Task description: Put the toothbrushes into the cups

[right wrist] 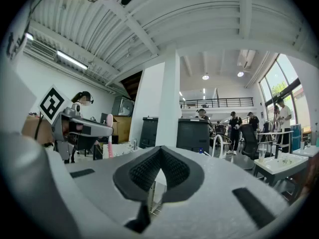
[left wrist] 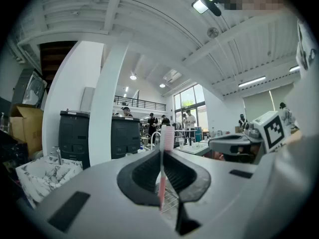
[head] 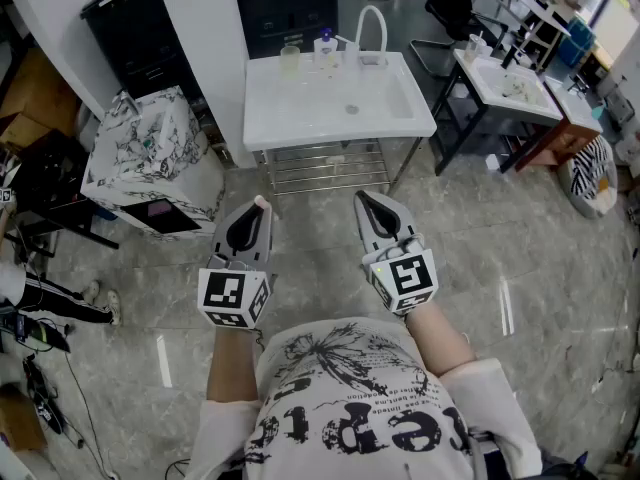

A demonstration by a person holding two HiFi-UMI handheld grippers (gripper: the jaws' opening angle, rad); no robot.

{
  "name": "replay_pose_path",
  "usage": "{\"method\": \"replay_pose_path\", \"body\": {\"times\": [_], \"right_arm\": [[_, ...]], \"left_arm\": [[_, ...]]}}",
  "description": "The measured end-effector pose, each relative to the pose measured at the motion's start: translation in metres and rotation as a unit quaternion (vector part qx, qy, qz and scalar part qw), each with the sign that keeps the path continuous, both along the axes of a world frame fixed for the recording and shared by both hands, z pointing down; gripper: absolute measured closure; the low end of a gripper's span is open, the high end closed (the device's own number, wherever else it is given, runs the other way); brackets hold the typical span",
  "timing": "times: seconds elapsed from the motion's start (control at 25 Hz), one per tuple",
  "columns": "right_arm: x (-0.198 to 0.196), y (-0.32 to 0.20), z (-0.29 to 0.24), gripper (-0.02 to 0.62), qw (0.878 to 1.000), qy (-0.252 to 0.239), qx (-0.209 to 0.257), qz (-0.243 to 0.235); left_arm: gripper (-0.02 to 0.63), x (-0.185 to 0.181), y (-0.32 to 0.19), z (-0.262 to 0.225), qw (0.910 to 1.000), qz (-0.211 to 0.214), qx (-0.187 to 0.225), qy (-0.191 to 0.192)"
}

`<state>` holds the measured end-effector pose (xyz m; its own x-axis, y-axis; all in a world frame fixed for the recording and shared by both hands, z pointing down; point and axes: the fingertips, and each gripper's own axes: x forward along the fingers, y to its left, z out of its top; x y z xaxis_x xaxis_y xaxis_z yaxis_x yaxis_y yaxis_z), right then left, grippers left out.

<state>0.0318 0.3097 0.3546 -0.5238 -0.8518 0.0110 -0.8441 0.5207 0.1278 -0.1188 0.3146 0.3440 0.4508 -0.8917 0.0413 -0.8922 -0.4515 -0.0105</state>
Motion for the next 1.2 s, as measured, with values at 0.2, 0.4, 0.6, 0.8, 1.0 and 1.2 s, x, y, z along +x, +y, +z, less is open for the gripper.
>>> {"method": "replay_pose_path", "body": {"times": [0.2, 0.4, 0.6, 0.8, 1.0, 1.2], "right_arm": [[-0.005, -0.005, -0.001, 0.604, 1.000, 0.006, 0.001, -0.003], [-0.007, -0.010, 0.004, 0.606, 1.000, 0.004, -0.002, 0.005], [-0.001, -0.017, 0.001, 0.604, 0.999, -0.019, -0.001, 0.030], [-0.001, -0.036, 0.010, 0.604, 0.999, -0.018, -0.016, 0.036], [-0.007, -0.069, 0.023, 0.604, 0.999, -0.026, -0.025, 0.019], [-0.009, -0.126, 0.035, 0.604, 1.000, -0.009, -0.021, -0.002]], "left_arm": [[0.581, -0.003, -0.006, -0.004, 1.0000, 0.001, 0.007, 0.004], [0.581, -0.003, -0.010, -0.003, 0.9999, 0.004, 0.012, 0.001], [0.581, -0.007, -0.016, 0.000, 0.9999, 0.005, 0.011, 0.005], [0.581, -0.009, -0.027, 0.010, 0.9998, 0.005, 0.008, 0.016], [0.581, -0.013, -0.056, 0.019, 0.9996, -0.009, 0.016, 0.020], [0.581, -0.002, -0.108, 0.023, 0.9996, -0.023, 0.016, -0.004]]}}
